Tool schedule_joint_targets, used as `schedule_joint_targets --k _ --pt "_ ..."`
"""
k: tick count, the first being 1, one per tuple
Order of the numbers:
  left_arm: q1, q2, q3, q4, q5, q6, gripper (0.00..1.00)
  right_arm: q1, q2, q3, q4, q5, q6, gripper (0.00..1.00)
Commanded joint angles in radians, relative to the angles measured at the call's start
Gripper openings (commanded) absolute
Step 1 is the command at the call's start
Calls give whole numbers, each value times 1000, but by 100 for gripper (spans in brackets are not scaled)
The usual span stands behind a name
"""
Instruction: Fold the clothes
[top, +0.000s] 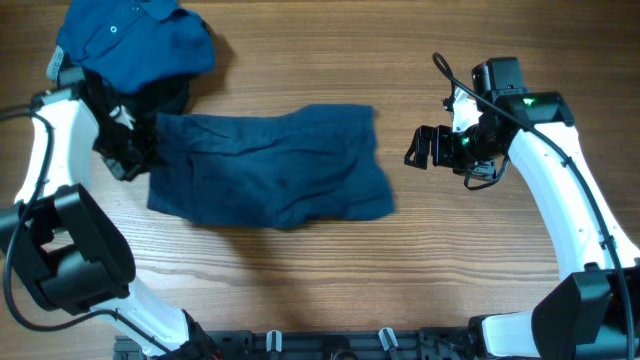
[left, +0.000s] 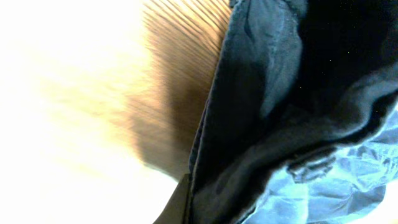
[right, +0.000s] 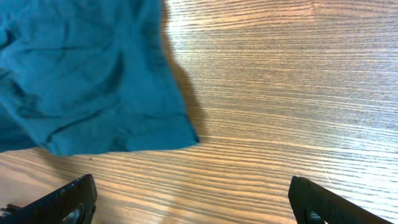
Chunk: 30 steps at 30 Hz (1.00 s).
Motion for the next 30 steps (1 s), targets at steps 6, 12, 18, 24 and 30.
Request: schedule_joint_targets --k 6,12,18,24,30 --pt "-70 -7 252 -171 -154 -50 4 2 -20 14 11 13 8 100" --pt "-204 -38 341 -241 -179 -53 4 2 -1 -1 53 13 10 100" --pt "-370 -61 343 -275 -268 -106 4 2 45 -64 121 13 34 100" --pt "-531 -74 343 -294 -292 -147 4 2 131 -89 176 13 60 100" --pt "-671 -95 378 -268 -320 -213 4 2 272 -89 248 16 79 100"
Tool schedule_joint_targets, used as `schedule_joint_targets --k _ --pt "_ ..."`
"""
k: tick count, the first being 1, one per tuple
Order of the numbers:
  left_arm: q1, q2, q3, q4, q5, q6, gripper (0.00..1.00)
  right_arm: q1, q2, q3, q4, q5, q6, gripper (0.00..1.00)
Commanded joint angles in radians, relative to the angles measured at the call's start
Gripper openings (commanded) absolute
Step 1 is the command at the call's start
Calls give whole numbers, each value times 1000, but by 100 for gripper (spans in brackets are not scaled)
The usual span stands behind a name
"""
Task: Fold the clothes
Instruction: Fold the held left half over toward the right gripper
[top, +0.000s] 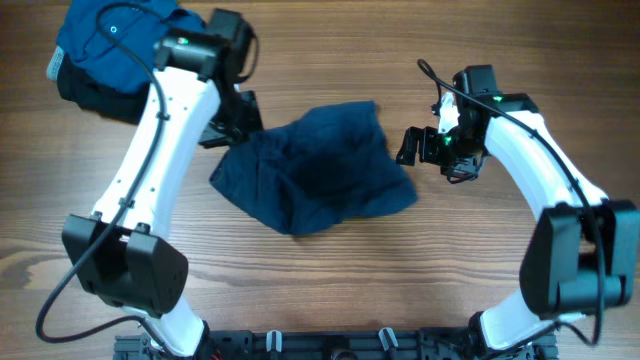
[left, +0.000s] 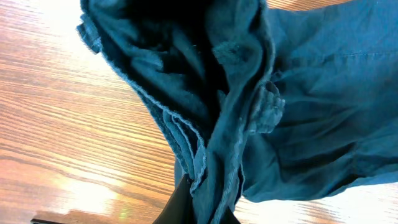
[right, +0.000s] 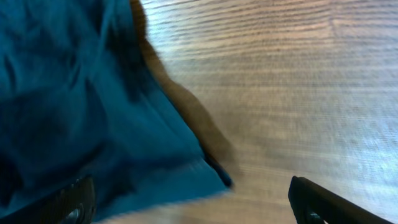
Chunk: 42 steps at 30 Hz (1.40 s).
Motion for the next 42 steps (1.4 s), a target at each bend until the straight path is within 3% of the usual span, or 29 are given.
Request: schedule_joint_targets --k 1,14,33,42 --pt "-58 -46 63 16 -25 -69 4 2 80 -13 25 13 39 100" --pt "-211 -45 88 128 14 -112 4 2 206 -13 39 14 54 100" --pt "-393 -45 88 276 41 -113 4 71 208 -45 85 -8 116 99" --pt "-463 -35 87 339 55 -187 4 67 207 -44 74 -12 116 100"
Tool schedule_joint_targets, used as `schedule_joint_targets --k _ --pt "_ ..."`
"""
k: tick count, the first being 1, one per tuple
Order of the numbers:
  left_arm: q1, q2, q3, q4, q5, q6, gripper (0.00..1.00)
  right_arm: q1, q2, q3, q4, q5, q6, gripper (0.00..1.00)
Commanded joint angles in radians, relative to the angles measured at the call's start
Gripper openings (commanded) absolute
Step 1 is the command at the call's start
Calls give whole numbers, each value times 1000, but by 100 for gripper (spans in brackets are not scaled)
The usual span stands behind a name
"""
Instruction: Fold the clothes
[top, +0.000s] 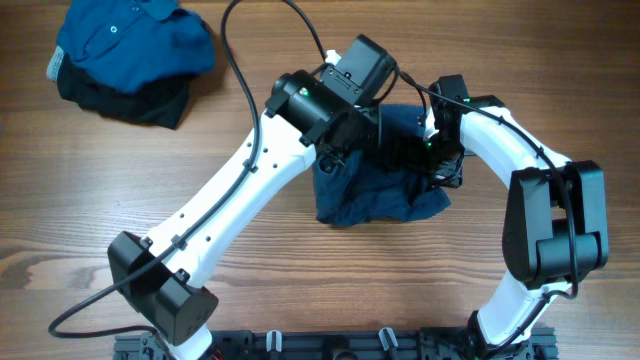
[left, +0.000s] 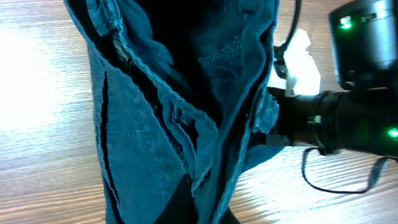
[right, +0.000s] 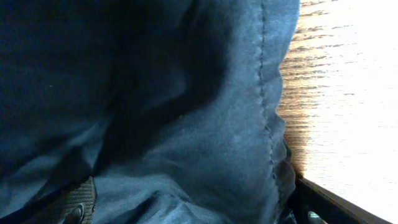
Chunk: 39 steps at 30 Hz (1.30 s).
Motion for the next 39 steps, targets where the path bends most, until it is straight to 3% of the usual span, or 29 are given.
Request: schedule_joint_targets --k 1,7,11,22,29,30,31,34,35,36,37,39 --pt "-24 -18 21 23 41 -48 4 6 52 -40 13 -60 10 100" --pt "-50 2 21 42 42 -77 4 -43 42 -21 -14 -60 10 100" --pt "-62 26 20 69 42 -82 10 -67 32 -14 -39 -60 -14 100" --pt "-71 105 20 119 50 -126 11 -81 20 -13 -55 -60 -20 99" --pt "-76 145 20 204 61 -174 12 -167 -64 -13 -97 -34 -24 99" --pt "-76 146 20 213 61 -174 15 -176 -76 -13 -104 -31 -25 99" --pt "-76 148 20 235 61 -174 24 -195 -105 -13 -122 -22 -32 100" --pt "-80 149 20 272 61 -174 28 -218 -158 -13 -153 -18 -45 100" --pt "-80 149 20 281 61 -175 34 -221 -176 -13 -163 -19 -47 100" --pt "-82 149 20 288 61 -174 48 -221 -193 -13 -171 -19 -47 100" --pt "-82 149 20 292 61 -174 70 -221 -208 -13 -177 -19 -47 100" --pt "-82 149 20 293 61 -173 75 -221 -249 -13 -192 -18 -49 100"
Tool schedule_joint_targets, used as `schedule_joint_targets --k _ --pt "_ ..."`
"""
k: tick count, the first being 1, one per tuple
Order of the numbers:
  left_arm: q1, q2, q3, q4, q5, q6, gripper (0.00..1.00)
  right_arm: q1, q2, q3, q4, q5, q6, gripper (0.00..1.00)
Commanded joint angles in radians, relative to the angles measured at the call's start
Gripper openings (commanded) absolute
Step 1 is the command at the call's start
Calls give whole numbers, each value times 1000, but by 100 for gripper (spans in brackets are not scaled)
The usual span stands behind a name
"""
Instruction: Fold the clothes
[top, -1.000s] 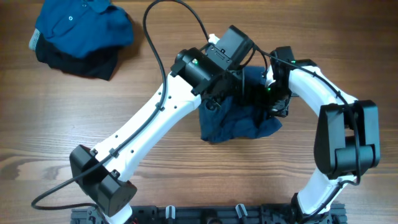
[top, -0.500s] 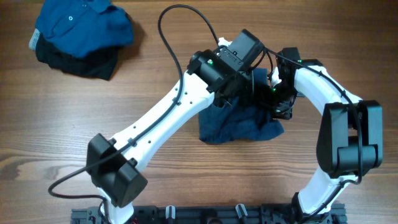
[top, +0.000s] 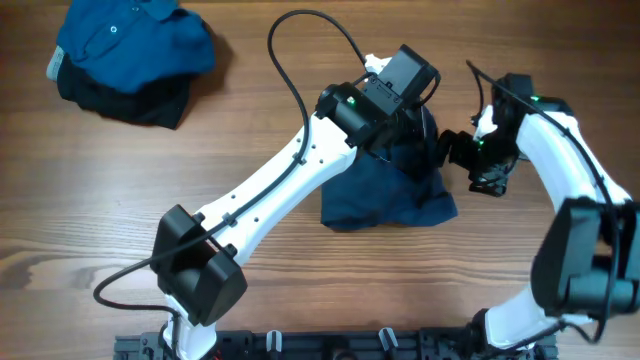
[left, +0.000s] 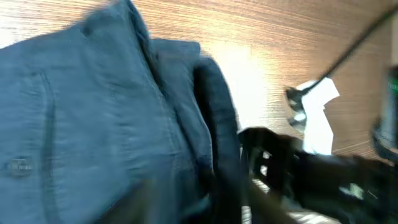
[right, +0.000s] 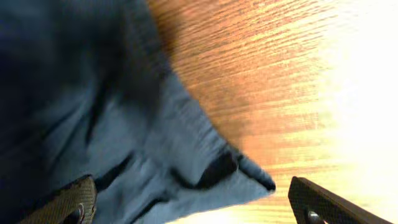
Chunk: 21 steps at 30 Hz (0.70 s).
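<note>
The dark blue shorts (top: 385, 190) lie doubled over in a compact heap right of the table's middle. In the left wrist view the shorts (left: 93, 118) spread flat below, with a folded edge down the centre. My left gripper (top: 417, 125) hovers over the heap's top right; its blurred fingers (left: 140, 199) look spread apart with nothing between them. To the right of the heap, my right gripper (top: 452, 150) stands open. In its own view the right gripper (right: 193, 202) faces a loose corner of the shorts (right: 242, 171) without holding it.
A pile of other clothes (top: 130, 50), blue shirt over black cloth, sits at the far left corner. Bare wooden table (top: 150, 200) shows left of the shorts. The left arm (top: 290, 180) reaches diagonally across the table's middle.
The left gripper has let go of the bunched shorts, which now lie doubled over on the table. The right gripper has come out from against the cloth and stands to its right.
The shorts lay spread flat, the left gripper shut on their left edge, the right gripper open off to the right. Then the left end was at the middle, then over the right half beside the right gripper. Now the cloth lies folded and free.
</note>
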Motion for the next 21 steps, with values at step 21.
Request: schedule_joint_targets --k 21 --pt "301 -140 19 -347 -70 17 100 128 -349 -16 4 -330 -180 81"
